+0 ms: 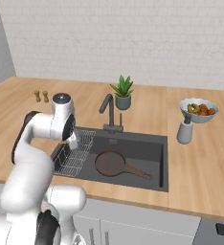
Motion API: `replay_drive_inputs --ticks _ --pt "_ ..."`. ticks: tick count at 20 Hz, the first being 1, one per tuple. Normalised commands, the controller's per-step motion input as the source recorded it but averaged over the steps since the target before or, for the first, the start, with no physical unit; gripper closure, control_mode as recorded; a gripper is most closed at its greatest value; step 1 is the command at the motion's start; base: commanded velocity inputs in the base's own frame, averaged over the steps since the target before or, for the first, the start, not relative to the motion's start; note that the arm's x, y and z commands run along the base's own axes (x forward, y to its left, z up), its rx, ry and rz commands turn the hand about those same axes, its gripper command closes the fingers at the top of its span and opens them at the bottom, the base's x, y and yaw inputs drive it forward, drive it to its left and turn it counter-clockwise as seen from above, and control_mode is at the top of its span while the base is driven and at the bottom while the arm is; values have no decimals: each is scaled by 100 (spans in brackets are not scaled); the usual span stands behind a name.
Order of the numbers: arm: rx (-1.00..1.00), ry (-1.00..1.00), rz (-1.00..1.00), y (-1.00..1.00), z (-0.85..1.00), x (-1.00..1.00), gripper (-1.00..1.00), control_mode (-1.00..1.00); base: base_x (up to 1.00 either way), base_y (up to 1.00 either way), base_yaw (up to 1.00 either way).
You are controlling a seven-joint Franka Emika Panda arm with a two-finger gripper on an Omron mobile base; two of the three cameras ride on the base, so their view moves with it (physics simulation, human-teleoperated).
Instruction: Pick the pan and sponge and place them into the sink. Then turn on the water.
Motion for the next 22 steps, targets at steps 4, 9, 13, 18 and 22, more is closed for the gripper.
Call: replay_drive_inputs --ticks 4,9,13,18,22 --pt "24 0 -7 -100 3 -5 100 -100 0 0 0" --pt "14 -2 0 -98 0 0 100 -100 0 0 0" --pt "12 -2 0 -85 0 3 100 -100 0 0 0" --pt "9 0 0 -45 -1 39 100 -100 0 0 0" --pt "5 6 1 -27 -18 58 100 -100 0 0 0"
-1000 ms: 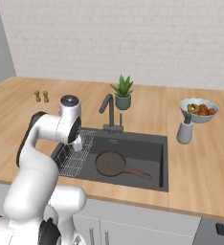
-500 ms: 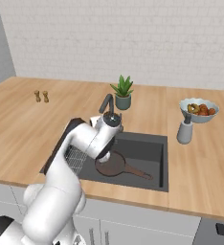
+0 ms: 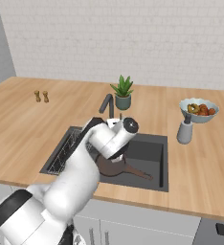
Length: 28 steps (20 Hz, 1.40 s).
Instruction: Pick the pan and sponge and place them into the sink. Then turn on the water.
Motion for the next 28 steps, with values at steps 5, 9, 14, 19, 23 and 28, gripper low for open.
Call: replay_drive_inputs --ticks 5,9,14,19,23,28 --pt "0 12 4 -18 -42 54 100 -100 0 0 0" --pt "0 10 1 -2 -61 51 100 -100 0 0 0" --pt "2 1 0 -7 -62 40 100 -100 0 0 0" --pt "3 0 0 -8 -60 30 100 -100 0 0 0" --pt "1 0 0 0 -49 42 100 -100 0 0 0" --pt "5 4 0 -5 -34 51 100 -100 0 0 0"
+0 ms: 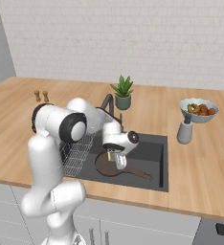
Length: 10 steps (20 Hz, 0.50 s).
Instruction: Pick the pan and sponge and place them into the sink. Then turn on the water.
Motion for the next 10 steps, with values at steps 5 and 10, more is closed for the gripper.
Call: replay_drive_inputs --ticks 5,10 --pt "9 0 0 -1 -37 22 100 -100 0 0 0" --pt "8 0 0 -1 -32 20 100 -100 0 0 0"
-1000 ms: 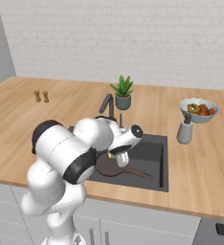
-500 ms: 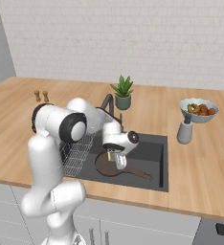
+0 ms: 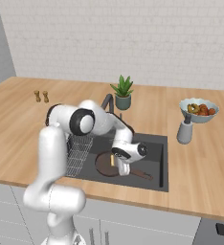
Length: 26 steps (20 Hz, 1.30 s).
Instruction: Pick the pan and sponge and place them into the sink. Then turn on the water.
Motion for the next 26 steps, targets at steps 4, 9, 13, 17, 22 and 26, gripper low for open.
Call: replay_drive_inputs --ticks 4,9,13,17,22,26 --pt "1 0 0 0 -23 24 100 -100 0 0 0" --pt "0 0 0 11 -22 31 100 -100 0 0 0" --pt "0 0 0 11 -20 19 -100 -100 0 0 0" --pt "1 0 0 0 -4 1 -100 -100 0 0 0" --pt "3 0 0 0 0 0 -100 -100 0 0 0" --pt "3 0 -3 0 2 0 -100 -100 0 0 0"
